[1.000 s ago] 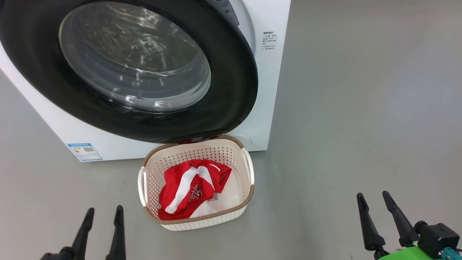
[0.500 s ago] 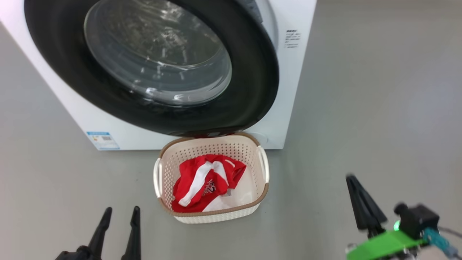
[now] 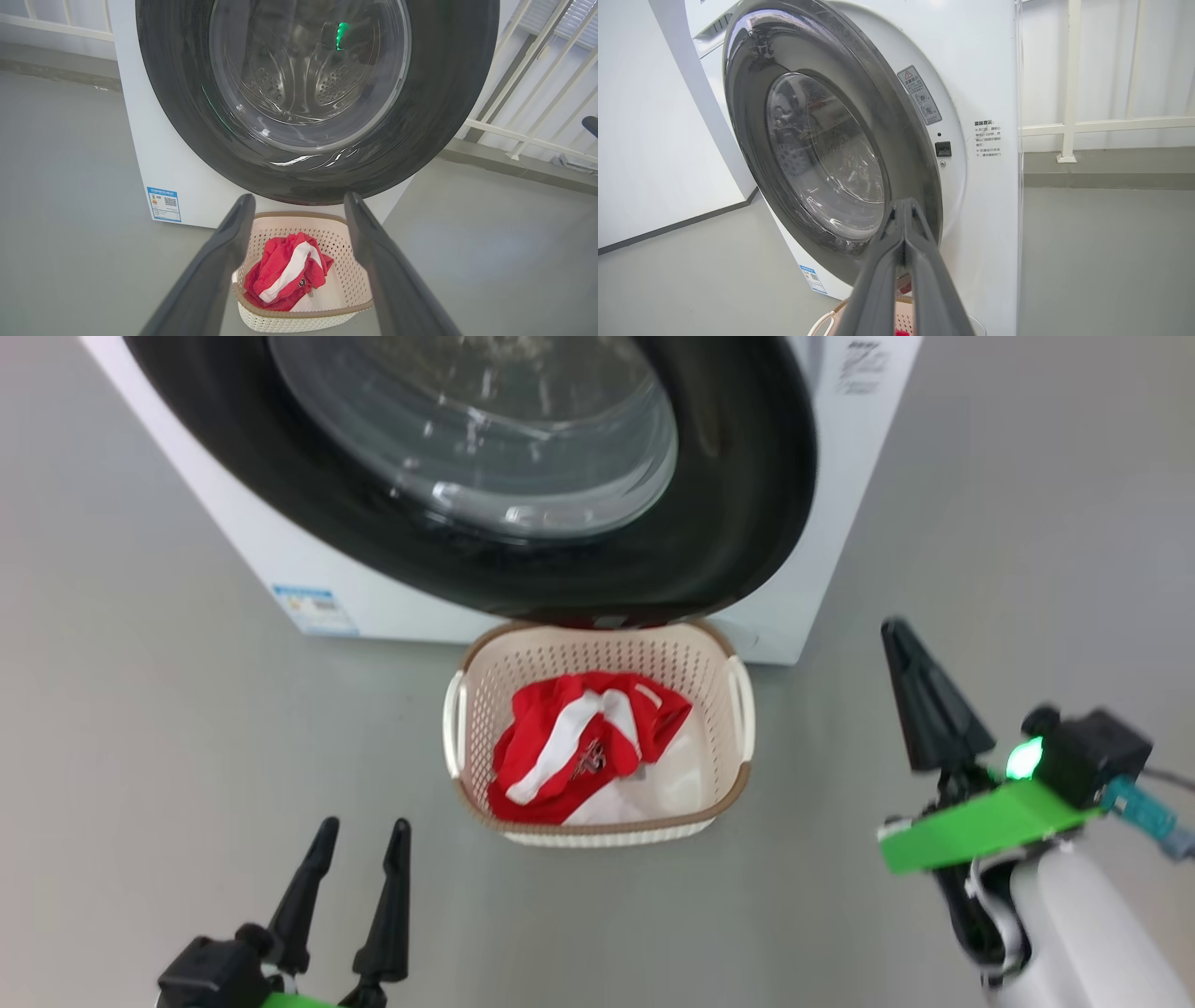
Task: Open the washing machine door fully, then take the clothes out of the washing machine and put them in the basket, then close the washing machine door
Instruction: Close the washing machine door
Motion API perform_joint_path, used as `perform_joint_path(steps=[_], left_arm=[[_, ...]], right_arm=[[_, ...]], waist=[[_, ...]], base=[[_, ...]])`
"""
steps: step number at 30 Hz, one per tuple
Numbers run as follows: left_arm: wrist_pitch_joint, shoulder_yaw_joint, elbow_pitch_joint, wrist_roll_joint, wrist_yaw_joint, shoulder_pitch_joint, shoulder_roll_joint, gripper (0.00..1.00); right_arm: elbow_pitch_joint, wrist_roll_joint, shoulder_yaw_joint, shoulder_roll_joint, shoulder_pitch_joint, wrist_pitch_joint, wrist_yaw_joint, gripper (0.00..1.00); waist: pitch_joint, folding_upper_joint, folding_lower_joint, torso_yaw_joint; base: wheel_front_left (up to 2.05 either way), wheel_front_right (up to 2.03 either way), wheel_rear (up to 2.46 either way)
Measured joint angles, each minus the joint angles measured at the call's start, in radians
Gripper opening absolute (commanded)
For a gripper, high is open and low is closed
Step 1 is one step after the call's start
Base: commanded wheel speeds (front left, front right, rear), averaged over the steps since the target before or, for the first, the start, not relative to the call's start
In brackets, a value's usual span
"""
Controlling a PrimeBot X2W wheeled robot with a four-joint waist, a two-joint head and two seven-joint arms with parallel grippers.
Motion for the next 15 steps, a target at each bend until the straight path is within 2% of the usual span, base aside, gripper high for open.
perform_joint_path(steps=[15], left_arm=[[0.000, -0.062, -0.023, -0.063, 0.000, -0.125, -0.005, 1.00]], right_arm=[[0.047, 0.004, -0.006, -0.065, -0.237, 0.000, 0.000, 0.00]], waist=[[0.164, 0.0000, 0.0000, 0.083]], base=[[0.00, 0.00, 0.00]])
